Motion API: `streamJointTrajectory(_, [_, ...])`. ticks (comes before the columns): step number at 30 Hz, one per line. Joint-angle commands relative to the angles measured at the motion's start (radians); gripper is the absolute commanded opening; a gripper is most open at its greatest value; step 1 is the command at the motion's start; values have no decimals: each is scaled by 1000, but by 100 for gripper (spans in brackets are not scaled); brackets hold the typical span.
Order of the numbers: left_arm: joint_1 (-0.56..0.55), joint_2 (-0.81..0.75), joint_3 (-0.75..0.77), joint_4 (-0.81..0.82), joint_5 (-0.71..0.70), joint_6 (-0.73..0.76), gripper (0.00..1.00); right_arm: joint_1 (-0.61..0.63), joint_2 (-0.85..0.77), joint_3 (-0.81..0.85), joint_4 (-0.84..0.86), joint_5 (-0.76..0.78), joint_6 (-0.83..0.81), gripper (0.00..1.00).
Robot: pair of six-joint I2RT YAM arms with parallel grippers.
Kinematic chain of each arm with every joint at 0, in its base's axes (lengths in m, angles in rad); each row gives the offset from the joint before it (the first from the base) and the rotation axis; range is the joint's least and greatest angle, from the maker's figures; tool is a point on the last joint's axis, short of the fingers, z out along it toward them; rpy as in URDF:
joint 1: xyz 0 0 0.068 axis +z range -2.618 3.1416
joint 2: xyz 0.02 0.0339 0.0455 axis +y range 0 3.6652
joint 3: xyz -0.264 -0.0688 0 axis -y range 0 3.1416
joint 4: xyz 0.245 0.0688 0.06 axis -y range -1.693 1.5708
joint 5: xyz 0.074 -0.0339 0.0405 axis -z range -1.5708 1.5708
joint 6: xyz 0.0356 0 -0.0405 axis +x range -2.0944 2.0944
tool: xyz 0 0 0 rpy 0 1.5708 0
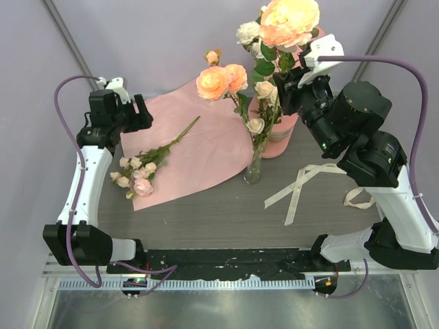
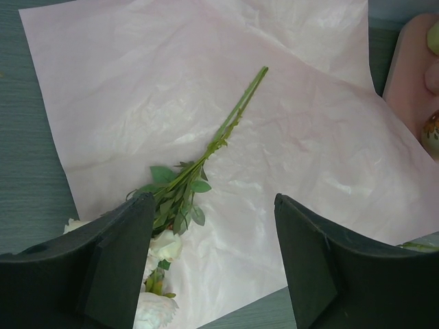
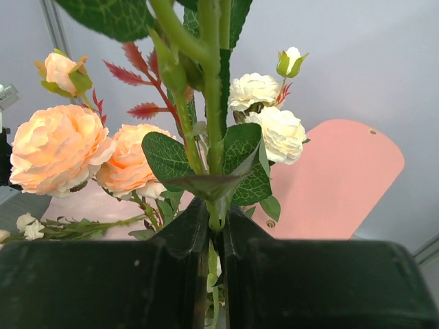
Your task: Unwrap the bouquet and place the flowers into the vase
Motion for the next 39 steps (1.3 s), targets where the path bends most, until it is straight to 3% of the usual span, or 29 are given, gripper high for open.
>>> streamJointTrajectory(1, [2, 4, 21, 35, 25, 0, 75, 2, 12, 70, 77, -4, -29, 1])
streamJointTrajectory(6, [3, 8, 24, 32, 35, -2, 76, 2, 32, 93, 79, -12, -30, 1])
streamJointTrajectory(10, [3, 8, 25, 29, 37, -2, 82, 2, 34, 106, 70, -36, -9, 1])
streamJointTrajectory(20, [2, 10, 25, 29, 40, 0, 82, 2, 34, 54, 71, -41, -4, 1])
streamJointTrajectory(39, [2, 7, 25, 30, 54, -3, 82, 2, -161, -514, 332, 30, 40, 1])
